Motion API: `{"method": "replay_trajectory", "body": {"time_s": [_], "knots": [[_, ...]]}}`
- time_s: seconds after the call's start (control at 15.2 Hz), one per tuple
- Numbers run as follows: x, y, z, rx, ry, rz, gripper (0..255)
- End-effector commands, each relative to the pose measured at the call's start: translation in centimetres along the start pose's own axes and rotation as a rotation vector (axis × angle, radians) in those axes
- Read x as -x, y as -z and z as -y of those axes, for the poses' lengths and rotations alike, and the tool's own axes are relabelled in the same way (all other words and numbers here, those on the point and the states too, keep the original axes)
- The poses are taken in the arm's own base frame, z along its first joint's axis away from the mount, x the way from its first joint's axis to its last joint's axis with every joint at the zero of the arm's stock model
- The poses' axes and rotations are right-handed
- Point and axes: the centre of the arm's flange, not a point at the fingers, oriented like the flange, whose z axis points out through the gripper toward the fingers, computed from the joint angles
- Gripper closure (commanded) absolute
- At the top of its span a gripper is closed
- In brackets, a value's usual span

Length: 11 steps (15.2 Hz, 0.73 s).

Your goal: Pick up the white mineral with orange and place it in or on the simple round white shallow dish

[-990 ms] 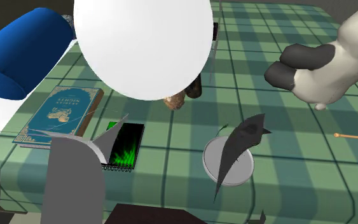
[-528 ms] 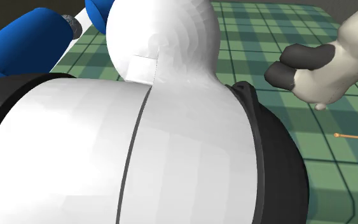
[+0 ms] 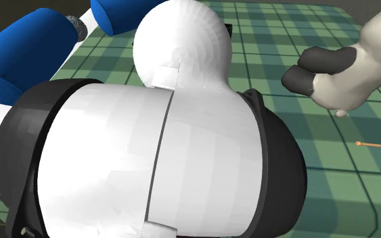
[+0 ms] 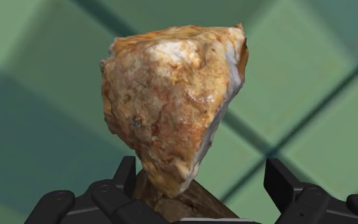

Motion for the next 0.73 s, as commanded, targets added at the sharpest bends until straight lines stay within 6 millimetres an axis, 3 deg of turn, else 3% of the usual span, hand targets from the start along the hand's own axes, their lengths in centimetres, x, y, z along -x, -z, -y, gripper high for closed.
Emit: {"method": "replay_trajectory", "body": {"time_s": [0.0,0.33,0.4,0.66], "knots": [[0.06,-0.24,0.05,0.0,0.0,0.0,0],[0.06,-0.24,0.05,0.0,0.0,0.0,0],[0.06,-0.24,0.05,0.0,0.0,0.0,255],[0.04,-0.24,0.06,0.0,0.0,0.0,255]]}}
